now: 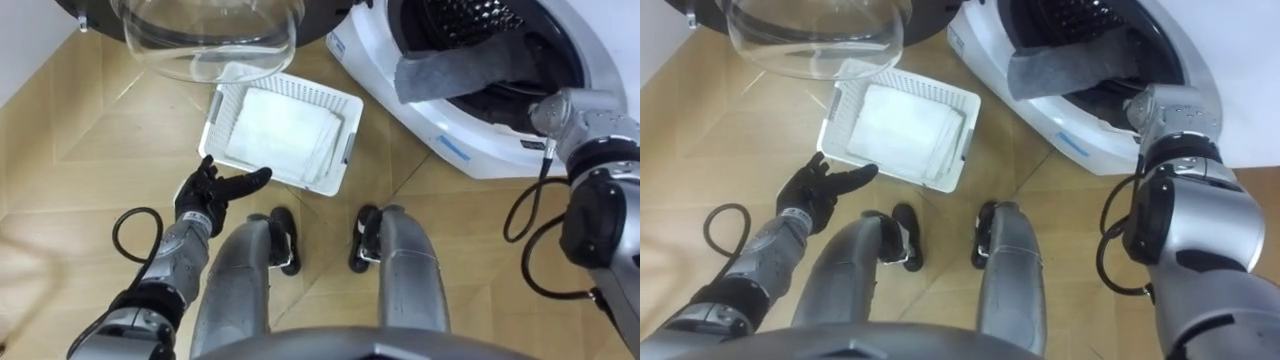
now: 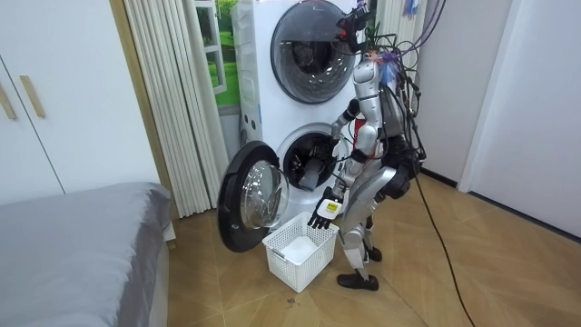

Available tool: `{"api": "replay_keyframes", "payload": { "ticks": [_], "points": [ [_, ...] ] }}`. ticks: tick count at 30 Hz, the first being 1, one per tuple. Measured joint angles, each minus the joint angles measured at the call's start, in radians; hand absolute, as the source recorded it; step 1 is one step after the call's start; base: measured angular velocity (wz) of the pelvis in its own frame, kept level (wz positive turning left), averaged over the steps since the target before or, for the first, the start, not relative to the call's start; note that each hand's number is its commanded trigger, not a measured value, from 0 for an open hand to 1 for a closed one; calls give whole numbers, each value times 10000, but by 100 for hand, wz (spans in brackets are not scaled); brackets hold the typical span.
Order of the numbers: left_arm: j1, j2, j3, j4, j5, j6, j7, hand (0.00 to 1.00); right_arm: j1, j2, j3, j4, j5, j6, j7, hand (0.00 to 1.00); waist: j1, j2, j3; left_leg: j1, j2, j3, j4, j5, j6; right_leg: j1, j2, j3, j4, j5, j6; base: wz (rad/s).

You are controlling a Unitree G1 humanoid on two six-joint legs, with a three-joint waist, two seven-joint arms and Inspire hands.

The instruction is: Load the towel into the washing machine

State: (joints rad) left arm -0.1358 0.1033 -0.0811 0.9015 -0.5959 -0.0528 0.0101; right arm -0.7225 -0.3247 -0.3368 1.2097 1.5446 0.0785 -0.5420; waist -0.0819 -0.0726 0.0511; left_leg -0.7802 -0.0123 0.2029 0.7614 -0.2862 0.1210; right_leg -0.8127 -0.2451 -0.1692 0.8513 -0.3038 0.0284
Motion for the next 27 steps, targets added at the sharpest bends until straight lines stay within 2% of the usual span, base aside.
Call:
{"api": "replay_keyframes", "payload": {
  "ticks": [3, 12, 16, 18, 20, 21, 23, 26, 27],
  "points": [
    [-14, -3, 3, -3, -1, 0, 2, 0, 5, 0, -1, 1, 217, -147, -41, 0, 36, 4, -2, 6, -2, 5, -20, 3, 6, 10, -6, -4, -18, 2, 5, 0],
    [-108, -27, -3, -2, -5, 0, -28, 0, 99, 2, -3, 0, 211, -201, -38, 0, 49, 50, -21, 111, 5, 42, -183, 24, 40, 151, 49, 2, -258, 66, 81, 0],
    [-179, -57, -22, 326, 11, -4, -166, 0, 591, 1, -2, 0, 83, -723, 353, 0, 467, 112, -21, 461, 35, 36, -433, 30, 52, 550, 180, 26, -639, 189, 149, -6],
    [-149, -28, -26, 517, 187, -2, -184, 0, 906, 2, 1, -47, 92, -835, 698, 0, 626, 201, -11, 746, 40, 29, -613, 30, 51, 847, 215, -5, -842, 210, 173, -2],
    [10, -12, -30, 828, 838, 54, -188, 0, 1387, 0, 7, -56, -153, -891, 1304, 0, 896, 426, -33, 1237, 89, 48, -1011, 56, 14, 1332, 370, -3, -1295, 374, 179, -16],
    [69, 5, -25, 884, 975, 63, -191, 0, 1511, 1, 7, -54, -219, -919, 1448, 0, 969, 465, -51, 1356, 99, 70, -1125, 74, -7, 1436, 400, 3, -1431, 417, 172, -17],
    [152, 220, -25, 1470, 1412, 139, -195, 0, 2164, 12, 35, 73, -281, -988, 2028, 0, 1099, 567, -78, 1839, 156, 40, -1500, 127, -91, 1986, 500, -141, -1856, 448, 150, 0],
    [482, 670, -7, 1629, 1989, 219, -90, 0, 2954, 76, 480, 318, -288, -829, 2749, 0, 1216, 604, -103, 2449, 233, -3, -2125, 237, -278, 2614, 736, -212, -2515, 575, 76, -6],
    [526, 724, -3, 1701, 2143, 219, -37, 0, 3171, 88, 550, 341, -311, -815, 2846, 0, 1214, 620, -112, 2541, 234, -10, -2222, 262, -309, 2703, 748, -245, -2597, 594, 64, 0]
  ]
}}
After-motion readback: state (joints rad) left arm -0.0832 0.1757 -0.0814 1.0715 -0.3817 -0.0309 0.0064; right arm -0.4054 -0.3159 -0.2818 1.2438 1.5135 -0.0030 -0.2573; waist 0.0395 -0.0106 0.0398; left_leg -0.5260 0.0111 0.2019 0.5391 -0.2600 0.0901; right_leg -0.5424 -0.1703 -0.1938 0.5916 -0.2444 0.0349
